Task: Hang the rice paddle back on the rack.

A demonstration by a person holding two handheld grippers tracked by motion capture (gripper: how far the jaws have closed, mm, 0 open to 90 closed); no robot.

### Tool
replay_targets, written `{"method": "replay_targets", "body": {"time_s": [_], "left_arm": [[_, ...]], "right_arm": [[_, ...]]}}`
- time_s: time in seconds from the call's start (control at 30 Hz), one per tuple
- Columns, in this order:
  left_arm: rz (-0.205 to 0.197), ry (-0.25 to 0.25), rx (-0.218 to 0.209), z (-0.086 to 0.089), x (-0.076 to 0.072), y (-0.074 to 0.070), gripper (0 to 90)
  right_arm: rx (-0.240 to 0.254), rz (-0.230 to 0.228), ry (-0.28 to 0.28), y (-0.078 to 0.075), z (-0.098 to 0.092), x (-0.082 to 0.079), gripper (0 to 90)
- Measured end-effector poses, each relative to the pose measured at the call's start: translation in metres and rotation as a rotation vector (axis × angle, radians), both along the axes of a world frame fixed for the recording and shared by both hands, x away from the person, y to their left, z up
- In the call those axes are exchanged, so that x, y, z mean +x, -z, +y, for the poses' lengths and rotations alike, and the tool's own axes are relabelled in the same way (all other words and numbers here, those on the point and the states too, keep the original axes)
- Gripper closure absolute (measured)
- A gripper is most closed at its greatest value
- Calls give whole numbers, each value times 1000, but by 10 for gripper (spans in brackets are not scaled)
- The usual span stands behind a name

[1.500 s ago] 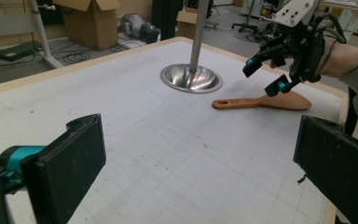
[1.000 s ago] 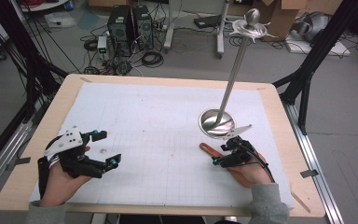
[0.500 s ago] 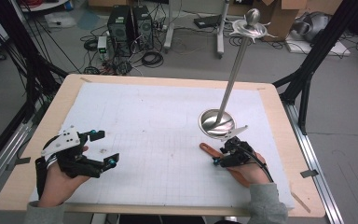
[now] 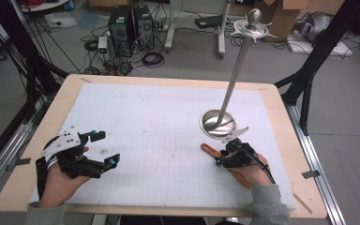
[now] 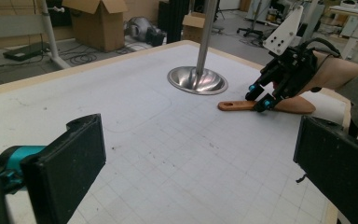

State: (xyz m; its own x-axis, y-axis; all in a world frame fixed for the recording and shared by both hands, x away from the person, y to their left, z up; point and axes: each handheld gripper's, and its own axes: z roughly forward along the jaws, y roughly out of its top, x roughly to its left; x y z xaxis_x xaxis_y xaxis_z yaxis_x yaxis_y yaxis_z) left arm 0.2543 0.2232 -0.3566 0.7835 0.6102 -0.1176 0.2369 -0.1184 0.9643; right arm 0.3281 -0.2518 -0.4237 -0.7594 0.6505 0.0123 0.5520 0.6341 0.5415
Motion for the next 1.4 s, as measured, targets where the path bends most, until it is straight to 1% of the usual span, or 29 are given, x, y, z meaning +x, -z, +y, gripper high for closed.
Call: {"method": "replay_targets", "body": {"time_s": [0.1, 0.27, 0.47, 0.67, 0.73, 0.83, 0.93, 1.07, 1.13, 1.2, 1.23, 1.27, 1.33, 1.37, 1.4], "left_arm": [[-3, 2, 1, 0, 0, 0, 26], [0, 2, 2, 0, 1, 0, 26], [8, -2, -2, 3, 3, 3, 26], [1, -2, -7, 4, 3, 1, 26], [0, -3, -7, 4, 3, 1, 26], [3, -3, -9, 3, 3, 1, 26], [2, -1, -8, 2, 4, 1, 26], [3, 3, -7, 1, 5, 1, 26], [4, 3, -6, 0, 5, 1, 26], [1, 2, -4, 0, 5, 1, 26], [-2, 3, -4, 0, 5, 1, 26], [-6, 3, -4, 0, 5, 1, 26], [-8, 1, -9, 0, 4, 0, 26], [-8, 1, -10, 0, 4, 0, 26], [-8, 1, -10, 0, 4, 0, 26]], "right_arm": [[11, 3, 5, 0, -1, 0, 607], [14, -3, 9, 1, -3, -1, 636], [5, -16, 2, 1, -2, -2, 644], [0, -25, -22, -1, -2, -3, 646], [2, -38, -25, -2, -3, -4, 646], [31, -59, -20, -7, -7, -6, 647], [70, -82, -12, -12, -11, -8, 647], [104, -109, 0, -19, -17, -11, 647], [116, -131, 7, -22, -20, -12, 647], [132, -166, 23, -25, -24, -13, 647], [147, -168, 30, -27, -26, -14, 647], [156, -181, 37, -29, -27, -15, 647], [169, -195, 45, -32, -30, -17, 647], [177, -207, 41, -34, -31, -17, 647], [185, -208, 47, -36, -32, -19, 647]]}}
